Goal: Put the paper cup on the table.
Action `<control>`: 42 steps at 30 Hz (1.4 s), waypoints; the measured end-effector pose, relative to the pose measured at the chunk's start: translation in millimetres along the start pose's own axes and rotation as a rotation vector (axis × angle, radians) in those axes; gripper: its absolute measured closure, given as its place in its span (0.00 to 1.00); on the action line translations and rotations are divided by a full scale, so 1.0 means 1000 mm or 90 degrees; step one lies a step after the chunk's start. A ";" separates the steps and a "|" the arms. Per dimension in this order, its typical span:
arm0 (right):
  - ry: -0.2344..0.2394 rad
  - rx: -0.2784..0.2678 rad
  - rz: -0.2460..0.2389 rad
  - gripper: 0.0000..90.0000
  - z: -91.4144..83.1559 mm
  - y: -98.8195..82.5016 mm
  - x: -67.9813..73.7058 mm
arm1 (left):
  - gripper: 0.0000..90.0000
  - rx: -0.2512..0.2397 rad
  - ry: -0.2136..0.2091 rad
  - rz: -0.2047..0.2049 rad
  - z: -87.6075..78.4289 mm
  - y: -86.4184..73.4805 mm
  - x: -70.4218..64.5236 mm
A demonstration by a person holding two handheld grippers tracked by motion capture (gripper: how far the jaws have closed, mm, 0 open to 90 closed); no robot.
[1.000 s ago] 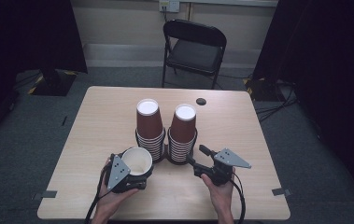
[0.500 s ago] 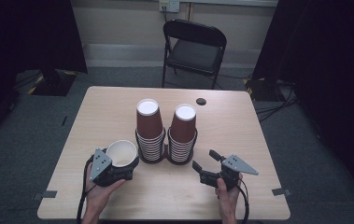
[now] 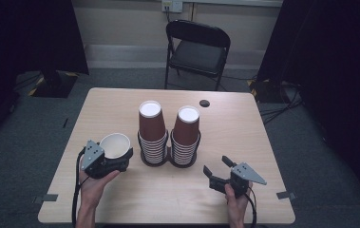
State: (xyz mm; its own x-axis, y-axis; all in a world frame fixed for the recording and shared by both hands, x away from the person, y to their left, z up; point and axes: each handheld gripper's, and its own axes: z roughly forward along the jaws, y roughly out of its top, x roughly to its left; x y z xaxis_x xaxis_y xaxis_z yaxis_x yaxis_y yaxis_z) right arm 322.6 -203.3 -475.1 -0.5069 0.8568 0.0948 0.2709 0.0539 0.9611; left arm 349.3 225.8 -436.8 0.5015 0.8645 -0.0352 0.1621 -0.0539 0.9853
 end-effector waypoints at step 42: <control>0.019 -0.008 -0.030 0.17 0.008 -0.019 0.004 | 0.08 0.060 0.038 -0.023 0.094 -0.006 0.049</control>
State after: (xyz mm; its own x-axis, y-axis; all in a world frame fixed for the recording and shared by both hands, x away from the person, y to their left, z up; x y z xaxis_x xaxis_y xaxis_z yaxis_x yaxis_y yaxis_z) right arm 322.4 -196.9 -494.7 -0.5430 0.8378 0.0569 0.2354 0.0869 0.9680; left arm 453.2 221.8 -459.8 0.4420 0.8951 -0.0581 0.2606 -0.0661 0.9632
